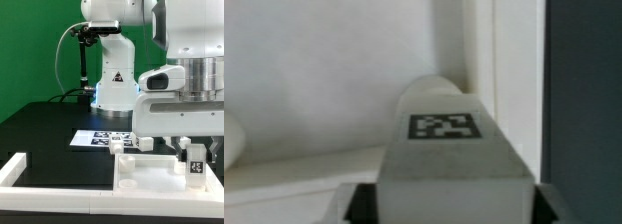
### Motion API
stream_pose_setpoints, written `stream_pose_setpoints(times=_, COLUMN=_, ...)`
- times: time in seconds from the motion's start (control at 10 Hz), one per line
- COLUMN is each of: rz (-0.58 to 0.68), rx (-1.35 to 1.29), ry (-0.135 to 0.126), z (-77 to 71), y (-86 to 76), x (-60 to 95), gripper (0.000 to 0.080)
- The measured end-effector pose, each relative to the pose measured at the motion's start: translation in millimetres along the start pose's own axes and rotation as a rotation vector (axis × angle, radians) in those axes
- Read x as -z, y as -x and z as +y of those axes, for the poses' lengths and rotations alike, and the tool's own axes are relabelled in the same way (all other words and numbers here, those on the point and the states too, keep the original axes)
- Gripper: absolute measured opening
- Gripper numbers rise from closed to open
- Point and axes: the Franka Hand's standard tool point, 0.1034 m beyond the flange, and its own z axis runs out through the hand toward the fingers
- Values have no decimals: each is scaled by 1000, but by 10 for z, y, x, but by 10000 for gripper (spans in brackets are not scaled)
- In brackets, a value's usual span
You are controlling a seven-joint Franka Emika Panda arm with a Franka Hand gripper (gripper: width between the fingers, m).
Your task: Assemble one leg
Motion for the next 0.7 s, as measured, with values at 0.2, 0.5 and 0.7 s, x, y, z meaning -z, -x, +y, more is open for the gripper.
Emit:
stream_pose_setpoints(times=0.2, rz=-1, rx=-163, ry=0, z=-3, y=4, x=-5, gripper=285)
stream_pose_setpoints(times=0.5, rz=-7, rx=-719, ry=4, z=-11, y=24, x=-15, gripper=285)
stream_pose_setpoints(times=0.7, rz=-29, rx=-1086, ry=-29, z=5, y=19, x=-21, gripper=285)
